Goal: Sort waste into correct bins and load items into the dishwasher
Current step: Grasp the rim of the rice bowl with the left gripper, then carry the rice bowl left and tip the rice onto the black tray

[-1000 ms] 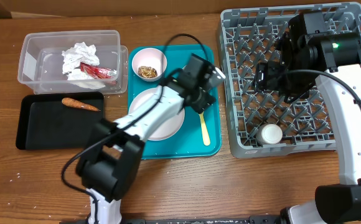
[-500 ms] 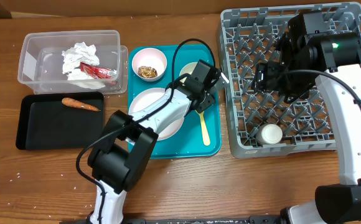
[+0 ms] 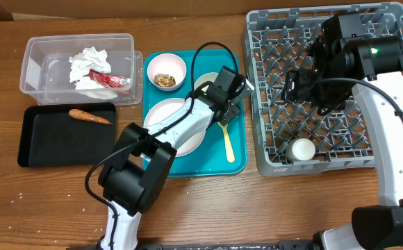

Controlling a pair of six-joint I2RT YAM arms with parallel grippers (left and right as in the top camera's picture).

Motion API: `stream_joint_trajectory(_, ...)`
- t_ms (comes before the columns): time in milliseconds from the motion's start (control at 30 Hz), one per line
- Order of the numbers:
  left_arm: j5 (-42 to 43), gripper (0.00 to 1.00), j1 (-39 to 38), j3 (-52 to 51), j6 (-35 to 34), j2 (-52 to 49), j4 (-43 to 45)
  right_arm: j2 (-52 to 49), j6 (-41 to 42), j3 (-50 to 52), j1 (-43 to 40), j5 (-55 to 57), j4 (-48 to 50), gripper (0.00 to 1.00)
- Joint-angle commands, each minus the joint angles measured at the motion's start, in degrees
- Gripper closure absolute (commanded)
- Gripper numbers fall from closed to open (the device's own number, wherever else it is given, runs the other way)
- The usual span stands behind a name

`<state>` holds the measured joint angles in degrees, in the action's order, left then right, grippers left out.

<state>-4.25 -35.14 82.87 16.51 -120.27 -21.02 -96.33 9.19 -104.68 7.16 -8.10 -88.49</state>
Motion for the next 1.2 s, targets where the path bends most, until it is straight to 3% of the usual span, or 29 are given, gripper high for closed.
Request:
stream_joint_trajectory(0,-0.85,0.89,0.17,2.27,-3.13,-0.68,-0.15,1.09,-0.24,-1.14,-0.15,0.57,0.11,0.15)
stream_joint_trajectory(167,-0.85,0.96,0.17,2.47,-3.5,-0.68,-1.4,1.09,-0.24,-1.14,-0.15,0.57,0.11,0.15)
stream_joint_trajectory(500,-0.83,0.96,0.31,6.62,-10.56,-0.68,-10.1,1.09,-0.24,-1.14,-0.15,0.57,0.11,0.15)
stream_joint_trajectory(833,-0.61,0.96,0.35,21.94,-16.37,-0.68,-25.83,1.09,-0.24,-1.14,-0.15,0.57,0.07,0.15)
stream_joint_trajectory(1033,0.46,0.96,3.23,33.35,-23.67,-0.68,-42.03,1.09,-0.26,-1.14,-0.15,0.57,-0.17,0.15)
stream_joint_trajectory(1167,5.75,0.96,7.28,40.44,-24.37,-0.68,-52.46,1.09,-0.26,-1.14,-0.15,0.57,-0.15,0.15)
